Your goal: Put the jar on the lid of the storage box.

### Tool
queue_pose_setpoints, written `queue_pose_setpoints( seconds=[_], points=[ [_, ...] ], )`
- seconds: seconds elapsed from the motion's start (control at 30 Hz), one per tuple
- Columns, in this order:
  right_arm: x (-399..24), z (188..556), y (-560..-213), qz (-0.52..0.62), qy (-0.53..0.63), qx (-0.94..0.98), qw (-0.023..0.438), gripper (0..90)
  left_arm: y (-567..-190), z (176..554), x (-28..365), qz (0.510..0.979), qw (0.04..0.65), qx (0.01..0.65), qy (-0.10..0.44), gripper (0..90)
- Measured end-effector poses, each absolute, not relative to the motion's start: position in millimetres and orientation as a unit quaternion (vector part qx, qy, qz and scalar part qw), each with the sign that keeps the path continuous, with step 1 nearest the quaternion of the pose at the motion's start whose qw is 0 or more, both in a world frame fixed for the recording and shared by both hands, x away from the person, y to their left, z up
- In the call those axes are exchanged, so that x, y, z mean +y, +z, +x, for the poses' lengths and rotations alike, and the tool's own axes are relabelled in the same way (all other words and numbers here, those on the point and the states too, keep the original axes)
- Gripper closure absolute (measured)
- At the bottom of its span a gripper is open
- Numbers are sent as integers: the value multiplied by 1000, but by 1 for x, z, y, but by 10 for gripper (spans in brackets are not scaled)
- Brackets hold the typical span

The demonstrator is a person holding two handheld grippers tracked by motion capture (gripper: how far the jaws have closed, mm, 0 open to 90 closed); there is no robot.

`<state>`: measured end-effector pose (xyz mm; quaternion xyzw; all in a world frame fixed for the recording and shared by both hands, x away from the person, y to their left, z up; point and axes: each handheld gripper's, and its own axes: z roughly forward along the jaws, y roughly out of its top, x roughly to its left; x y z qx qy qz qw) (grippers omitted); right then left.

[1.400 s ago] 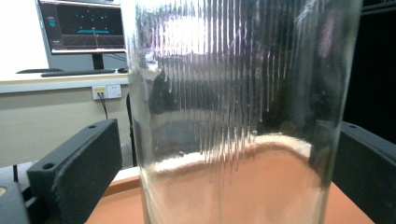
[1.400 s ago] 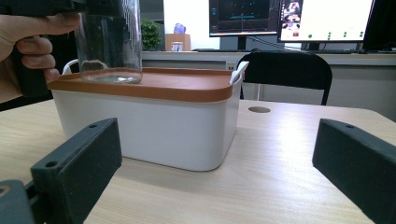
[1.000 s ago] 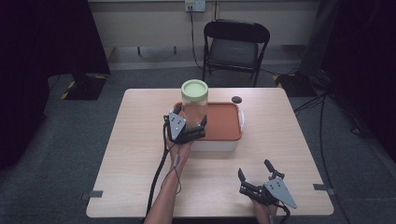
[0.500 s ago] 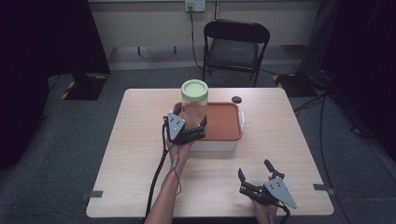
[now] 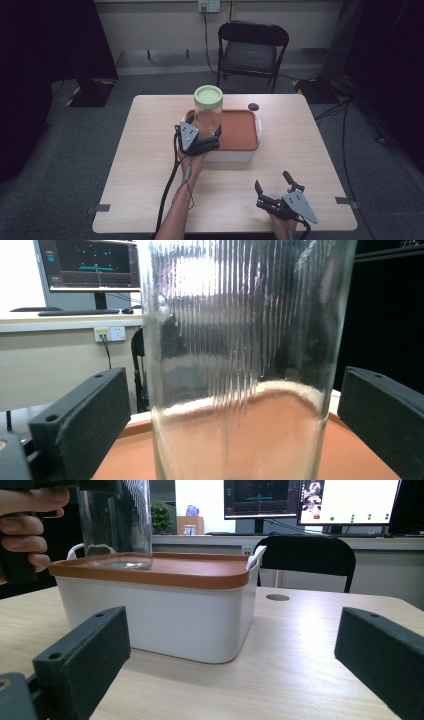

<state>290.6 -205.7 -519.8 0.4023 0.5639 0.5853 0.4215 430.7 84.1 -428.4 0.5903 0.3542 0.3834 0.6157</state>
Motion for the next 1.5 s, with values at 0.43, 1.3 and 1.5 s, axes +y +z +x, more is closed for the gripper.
queue_pose_setpoints(
  seconds=[0.43,1.3,1.5],
  points=[
    [-206,291,-520,402,585,564,422,4,-432,428,86,593,612,358,380,1],
    [-206,291,-520,402,585,564,422,4,-428,416,103,580,614,360,396,0],
    [-206,291,-520,402,586,563,422,4,-427,413,105,584,611,359,396,0]
  ],
)
